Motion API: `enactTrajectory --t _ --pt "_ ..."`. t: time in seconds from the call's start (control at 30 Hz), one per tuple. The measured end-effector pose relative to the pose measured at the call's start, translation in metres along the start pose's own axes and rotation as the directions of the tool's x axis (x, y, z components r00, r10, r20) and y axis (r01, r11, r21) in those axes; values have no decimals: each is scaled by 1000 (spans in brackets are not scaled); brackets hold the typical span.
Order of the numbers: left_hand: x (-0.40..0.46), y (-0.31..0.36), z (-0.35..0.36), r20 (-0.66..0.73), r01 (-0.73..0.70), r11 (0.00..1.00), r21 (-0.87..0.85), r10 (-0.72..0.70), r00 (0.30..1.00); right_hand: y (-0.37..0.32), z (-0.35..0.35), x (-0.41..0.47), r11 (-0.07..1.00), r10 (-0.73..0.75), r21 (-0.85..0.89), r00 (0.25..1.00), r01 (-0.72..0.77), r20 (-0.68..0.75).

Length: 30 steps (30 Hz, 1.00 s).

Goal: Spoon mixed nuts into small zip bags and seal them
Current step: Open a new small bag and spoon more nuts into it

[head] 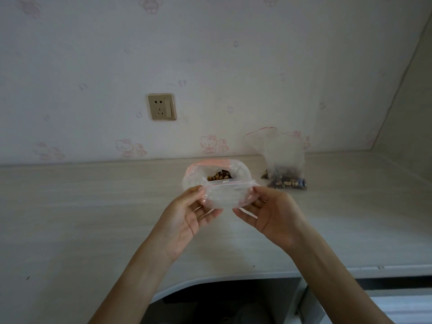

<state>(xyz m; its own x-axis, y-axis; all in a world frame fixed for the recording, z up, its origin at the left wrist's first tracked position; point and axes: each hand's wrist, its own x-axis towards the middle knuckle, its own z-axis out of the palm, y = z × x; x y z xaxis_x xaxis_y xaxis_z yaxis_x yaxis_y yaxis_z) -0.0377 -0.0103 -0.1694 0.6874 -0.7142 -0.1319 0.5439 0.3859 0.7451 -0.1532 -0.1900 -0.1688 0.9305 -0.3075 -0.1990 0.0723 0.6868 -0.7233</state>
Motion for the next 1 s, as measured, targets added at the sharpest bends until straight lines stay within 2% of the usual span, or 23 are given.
enactTrajectory --t 0.13,0.2,0.33,0.43,0.5,0.57,0.67,0.73,0.83,0.93,1.0 --pt "2 -3 6 -67 -37 987 154 48 997 2 1 1 1000 13 17 1000 -13 3" --pt "3 -2 7 -67 -28 986 166 40 997 3 0 1 999 14 31 1000 -14 11" --pt "1 5 2 -14 74 997 -12 -74 997 1 -4 2 1000 -6 1 999 6 34" --pt "2 2 -1 51 78 991 -111 -73 996 0 -5 -2 989 -49 -132 995 61 91" --pt "2 -2 0 84 18 999 -49 -14 996 0 -5 -3 954 -95 -274 989 122 109" --pt "0 -7 3 126 -73 989 130 57 990 1 -5 -3 925 -160 -347 987 153 7" --pt "0 -18 12 39 -227 850 475 237 971 6 -3 1 948 -203 -283 960 144 -193" --pt "3 -24 16 -47 -283 739 611 391 919 12 3 2 955 -207 -262 945 138 -254" --pt "8 -28 17 -98 -336 683 649 512 853 17 6 2 953 -240 -255 921 164 -306" --pt "9 -27 11 -148 -375 674 636 584 798 14 2 2 976 -211 -107 934 188 -288" --pt "7 -26 4 -107 -409 619 671 626 773 12 -2 2 989 -148 -9 955 150 -257"
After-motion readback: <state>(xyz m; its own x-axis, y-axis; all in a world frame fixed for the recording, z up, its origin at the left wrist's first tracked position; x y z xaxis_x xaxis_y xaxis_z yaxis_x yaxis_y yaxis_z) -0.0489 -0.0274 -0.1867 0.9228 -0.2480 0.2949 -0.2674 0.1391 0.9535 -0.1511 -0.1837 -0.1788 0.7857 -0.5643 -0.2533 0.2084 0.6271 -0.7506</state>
